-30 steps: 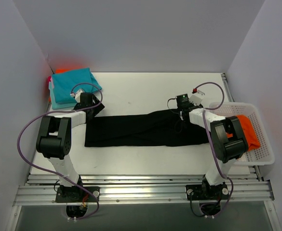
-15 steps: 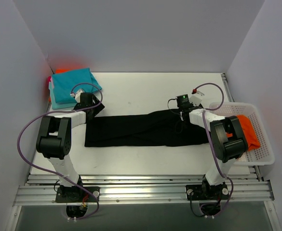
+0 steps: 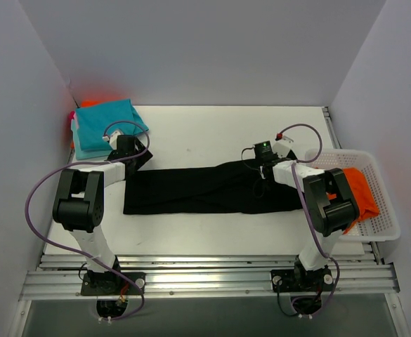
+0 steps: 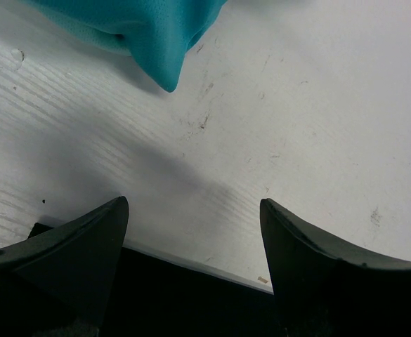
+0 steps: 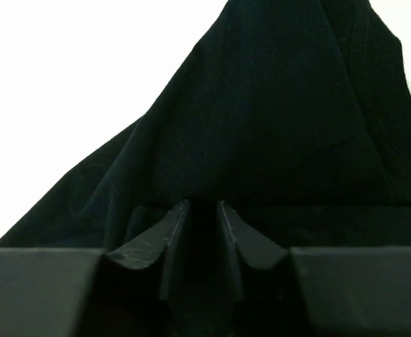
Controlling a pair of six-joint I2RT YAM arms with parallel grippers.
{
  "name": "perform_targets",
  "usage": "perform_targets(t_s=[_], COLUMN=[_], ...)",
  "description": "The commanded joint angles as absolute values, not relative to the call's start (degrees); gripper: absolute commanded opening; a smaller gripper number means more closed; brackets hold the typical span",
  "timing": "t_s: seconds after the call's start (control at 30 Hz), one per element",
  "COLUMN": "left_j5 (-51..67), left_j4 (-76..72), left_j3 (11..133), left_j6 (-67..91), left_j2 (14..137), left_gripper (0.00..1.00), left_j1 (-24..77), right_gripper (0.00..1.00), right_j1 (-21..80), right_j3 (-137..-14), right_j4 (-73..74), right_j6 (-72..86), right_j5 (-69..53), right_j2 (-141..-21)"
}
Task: Fold and stack the t-shirts
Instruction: Fold the tshirt
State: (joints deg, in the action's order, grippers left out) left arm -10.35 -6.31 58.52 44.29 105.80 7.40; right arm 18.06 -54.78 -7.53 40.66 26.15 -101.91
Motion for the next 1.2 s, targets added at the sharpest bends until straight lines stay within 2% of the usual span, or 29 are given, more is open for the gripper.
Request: perform_targets(t_s=[0.0,0.13,0.37,0.6,0.8,1.07,1.1,1.13,1.17], left_j5=[-10.02,-9.84,-9.93,-9.84,-9.76,-9.41,-9.32,-9.4,-9.4], left_j4=[-8.79,-8.79,-8.79,-9.05,-9.05,-9.14,-9.23,-9.23,-9.32], left_j3=[58.45,58.71,58.8,58.54,58.36,58.36,58.27,58.27,58.27], left_j6=[43.33,43.33,43.33,43.42,43.42,43.42,43.5,43.51,43.51], left_j2=[106.0,106.17,106.35,106.08,106.0,106.0,106.0,106.0,106.0], left_gripper=[0.84,0.84,0.84,0.84,0.84,0.84,0.84,0.84,0.84], left_j1=[7.03,6.94,6.94,6.94,6.94,6.77,6.68,6.77,6.68], right_gripper=[0.12,0.0,0.0,0.0,0.0,0.0,0.04,0.15,0.52], right_j1=[18.37,18.37,18.37,21.88,30.57,42.69,44.11,45.51,47.01], right_j3=[-54.4,-54.23,-53.26,-47.47,-41.93,-37.01,-36.57,-36.13,-35.95], right_j4=[-7.03,-6.68,-4.93,-0.8,4.39,10.09,11.24,12.47,15.44], right_j6=[41.04,40.96,41.04,43.76,49.21,59.57,61.07,62.56,64.06], right_j5=[27.33,27.42,28.12,27.77,29.88,33.13,34.0,36.19,37.43], right_j2=[-102.3,-102.04,-98.44,-85.81,-77.98,-74.89,-74.62,-74.18,-73.83])
